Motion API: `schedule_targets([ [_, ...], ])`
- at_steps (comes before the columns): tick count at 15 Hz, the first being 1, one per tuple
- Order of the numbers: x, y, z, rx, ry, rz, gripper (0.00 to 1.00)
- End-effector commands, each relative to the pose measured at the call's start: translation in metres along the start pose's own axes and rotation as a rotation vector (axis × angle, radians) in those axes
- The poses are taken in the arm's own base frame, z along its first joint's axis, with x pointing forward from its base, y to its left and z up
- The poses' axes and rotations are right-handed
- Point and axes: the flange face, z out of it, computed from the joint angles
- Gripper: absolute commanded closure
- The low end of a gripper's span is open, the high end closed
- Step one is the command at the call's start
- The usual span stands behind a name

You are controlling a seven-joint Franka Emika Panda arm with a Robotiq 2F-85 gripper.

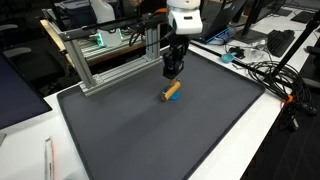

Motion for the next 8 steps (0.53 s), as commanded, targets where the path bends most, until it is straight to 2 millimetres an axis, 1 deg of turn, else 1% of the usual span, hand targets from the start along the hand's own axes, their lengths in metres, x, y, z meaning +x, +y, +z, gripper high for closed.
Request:
schedule_targets([
  [1,0.009,-0.015,0.043,0.010,-0.075,-0.012,0.78],
  [8,0.016,-0.025,0.048,-0.015,-0.131,-0.046,0.78],
])
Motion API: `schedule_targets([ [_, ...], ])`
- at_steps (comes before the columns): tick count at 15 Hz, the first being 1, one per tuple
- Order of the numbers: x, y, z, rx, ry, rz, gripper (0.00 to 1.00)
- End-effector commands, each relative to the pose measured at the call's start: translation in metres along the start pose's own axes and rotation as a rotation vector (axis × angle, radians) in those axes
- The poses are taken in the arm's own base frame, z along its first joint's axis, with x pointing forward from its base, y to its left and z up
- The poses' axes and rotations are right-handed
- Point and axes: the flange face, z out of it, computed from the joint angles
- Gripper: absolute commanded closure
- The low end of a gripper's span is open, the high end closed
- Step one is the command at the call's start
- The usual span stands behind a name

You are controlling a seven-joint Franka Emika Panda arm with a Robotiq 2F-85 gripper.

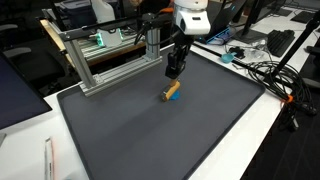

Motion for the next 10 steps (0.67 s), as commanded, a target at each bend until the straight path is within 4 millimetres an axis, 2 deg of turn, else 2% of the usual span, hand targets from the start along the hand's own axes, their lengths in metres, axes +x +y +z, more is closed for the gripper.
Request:
schedule_targets([
  [1,0.0073,-0.0146,0.0457,0.020,-0.089,-0.008,0.78],
  [10,0.0113,-0.0153,0.0489,0.021,-0.143,-0.026,0.78],
])
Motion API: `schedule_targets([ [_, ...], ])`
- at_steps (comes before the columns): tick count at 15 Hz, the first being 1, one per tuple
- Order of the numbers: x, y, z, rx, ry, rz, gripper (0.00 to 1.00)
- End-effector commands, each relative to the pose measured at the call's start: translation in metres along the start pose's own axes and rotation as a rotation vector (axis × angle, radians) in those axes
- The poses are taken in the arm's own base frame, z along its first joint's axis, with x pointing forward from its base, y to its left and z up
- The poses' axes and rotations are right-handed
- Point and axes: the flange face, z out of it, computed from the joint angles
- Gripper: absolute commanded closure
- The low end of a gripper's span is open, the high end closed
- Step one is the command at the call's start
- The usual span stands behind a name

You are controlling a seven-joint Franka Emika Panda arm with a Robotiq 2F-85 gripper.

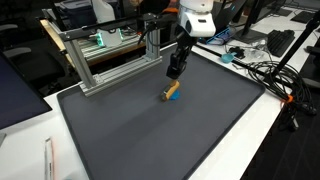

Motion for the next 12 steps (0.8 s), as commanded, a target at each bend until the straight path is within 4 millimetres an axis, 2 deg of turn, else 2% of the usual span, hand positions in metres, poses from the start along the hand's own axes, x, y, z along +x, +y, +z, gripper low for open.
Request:
schedule_targets([
  [1,0.003,-0.012,0.048,0.030,-0.100,-0.005,0.78],
  [6,0.007,-0.010,0.046,0.029,-0.109,-0.006,0.78],
  [12,0.014,-0.007,0.027,0.015,0.013,0.010,0.78],
])
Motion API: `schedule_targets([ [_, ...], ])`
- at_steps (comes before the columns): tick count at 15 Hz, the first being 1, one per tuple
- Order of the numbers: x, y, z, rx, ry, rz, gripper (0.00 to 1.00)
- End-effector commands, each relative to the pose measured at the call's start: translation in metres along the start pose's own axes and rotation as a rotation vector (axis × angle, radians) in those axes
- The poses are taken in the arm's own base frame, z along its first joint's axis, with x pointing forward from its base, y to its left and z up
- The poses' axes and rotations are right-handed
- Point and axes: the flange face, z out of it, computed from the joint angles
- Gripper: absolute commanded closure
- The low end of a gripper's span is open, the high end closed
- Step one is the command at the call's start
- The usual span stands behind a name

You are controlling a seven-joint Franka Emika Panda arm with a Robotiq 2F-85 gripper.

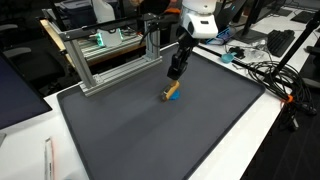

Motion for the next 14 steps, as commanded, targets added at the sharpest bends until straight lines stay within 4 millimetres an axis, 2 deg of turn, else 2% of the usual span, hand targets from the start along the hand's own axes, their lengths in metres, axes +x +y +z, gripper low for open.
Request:
schedule_targets([
  [1,0.0081,-0.0077,0.0253,0.016,0.034,0.012,0.78],
  [14,0.0097,-0.0086,0.0175,0.004,0.090,0.008,0.78],
])
